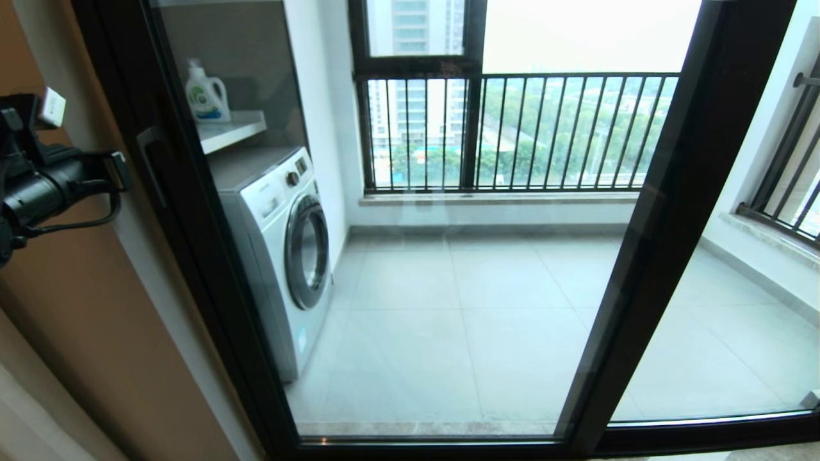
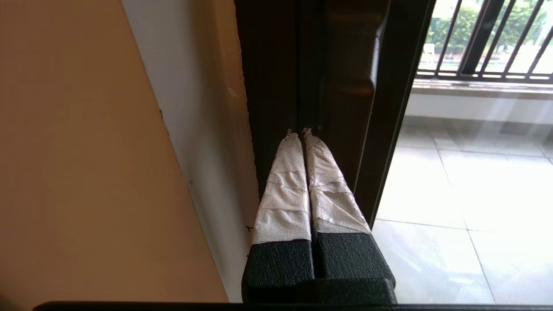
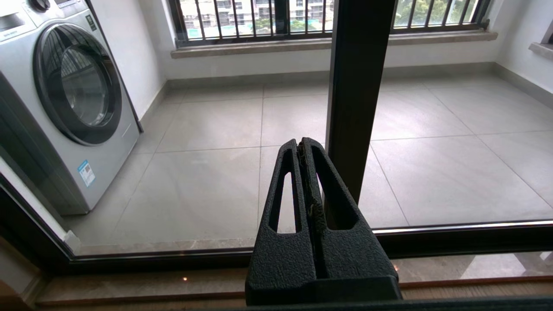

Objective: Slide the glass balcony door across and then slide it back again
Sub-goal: Open the slid door

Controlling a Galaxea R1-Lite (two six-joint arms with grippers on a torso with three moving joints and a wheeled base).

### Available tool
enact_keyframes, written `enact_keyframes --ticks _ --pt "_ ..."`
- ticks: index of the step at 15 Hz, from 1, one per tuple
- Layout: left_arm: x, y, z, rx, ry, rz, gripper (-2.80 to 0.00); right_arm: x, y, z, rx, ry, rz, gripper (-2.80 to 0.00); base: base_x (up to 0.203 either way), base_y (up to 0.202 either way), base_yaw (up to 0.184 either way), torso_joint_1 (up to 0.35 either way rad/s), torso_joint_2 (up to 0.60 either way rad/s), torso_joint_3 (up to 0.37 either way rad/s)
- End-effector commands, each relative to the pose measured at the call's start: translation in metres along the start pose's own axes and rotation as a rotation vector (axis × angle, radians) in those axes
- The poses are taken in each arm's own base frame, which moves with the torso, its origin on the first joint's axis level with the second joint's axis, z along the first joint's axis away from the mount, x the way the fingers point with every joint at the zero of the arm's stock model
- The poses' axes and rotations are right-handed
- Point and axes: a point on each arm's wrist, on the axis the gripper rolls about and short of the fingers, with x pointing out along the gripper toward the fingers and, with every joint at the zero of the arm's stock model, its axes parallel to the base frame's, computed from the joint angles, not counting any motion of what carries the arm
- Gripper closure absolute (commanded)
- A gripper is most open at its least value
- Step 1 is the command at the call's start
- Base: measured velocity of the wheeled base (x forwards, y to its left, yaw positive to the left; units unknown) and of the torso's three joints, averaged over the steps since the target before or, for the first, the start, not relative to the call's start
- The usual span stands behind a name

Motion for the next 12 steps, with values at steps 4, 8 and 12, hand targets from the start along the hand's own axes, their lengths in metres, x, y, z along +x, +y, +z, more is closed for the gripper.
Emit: enact_keyframes --ticks 4,8,12 --pt "0.038 0.002 -0.009 0.006 -0.041 -0.002 0.0 0.001 0.0 -0.003 0.0 0.012 0.0 0.0 0.0 0.0 0.0 0.0 0.0 0.0" --pt "0.042 -0.009 -0.013 0.037 -0.034 -0.032 0.0 0.001 0.0 -0.003 0.001 0.013 0.0 0.0 0.0 0.0 0.0 0.0 0.0 0.0" --pt "0.044 -0.02 -0.012 0.039 -0.039 -0.06 0.0 0.001 0.0 -0.003 0.0 0.012 0.0 0.0 0.0 0.0 0.0 0.0 0.0 0.0"
